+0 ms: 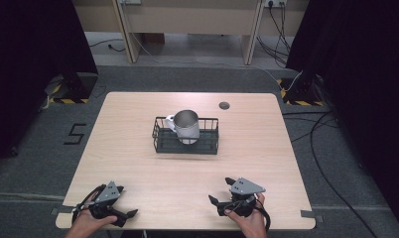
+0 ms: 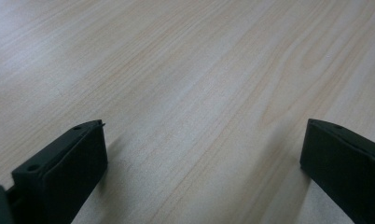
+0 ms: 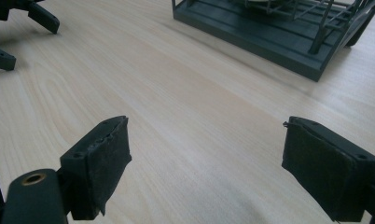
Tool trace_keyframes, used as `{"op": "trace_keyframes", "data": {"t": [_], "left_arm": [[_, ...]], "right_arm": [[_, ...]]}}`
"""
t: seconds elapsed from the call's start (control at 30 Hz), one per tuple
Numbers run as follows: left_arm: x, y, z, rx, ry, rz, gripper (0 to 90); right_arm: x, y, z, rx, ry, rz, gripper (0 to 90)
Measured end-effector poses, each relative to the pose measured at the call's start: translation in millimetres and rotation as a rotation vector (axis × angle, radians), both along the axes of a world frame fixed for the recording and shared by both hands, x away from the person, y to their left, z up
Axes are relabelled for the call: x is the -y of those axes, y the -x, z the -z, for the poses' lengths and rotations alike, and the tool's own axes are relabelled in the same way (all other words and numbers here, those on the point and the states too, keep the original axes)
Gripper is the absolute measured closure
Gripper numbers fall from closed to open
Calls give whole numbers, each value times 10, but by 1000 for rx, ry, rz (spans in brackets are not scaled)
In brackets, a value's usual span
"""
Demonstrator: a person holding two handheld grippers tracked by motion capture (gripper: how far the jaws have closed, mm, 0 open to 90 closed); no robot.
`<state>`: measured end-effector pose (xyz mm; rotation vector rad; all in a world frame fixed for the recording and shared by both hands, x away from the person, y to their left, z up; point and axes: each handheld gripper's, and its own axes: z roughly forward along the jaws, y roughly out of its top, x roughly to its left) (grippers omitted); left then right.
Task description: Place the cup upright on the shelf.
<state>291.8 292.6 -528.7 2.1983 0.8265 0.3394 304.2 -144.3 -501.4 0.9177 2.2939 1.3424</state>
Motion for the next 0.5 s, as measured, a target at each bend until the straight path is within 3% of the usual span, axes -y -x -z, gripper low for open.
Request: {"op": "trace_keyframes", "data": {"t": [0.5], "left_arm": [[0, 0, 0, 0, 0, 0, 0]], "right_arm": [[15, 84, 90, -54, 30, 35, 151]]}}
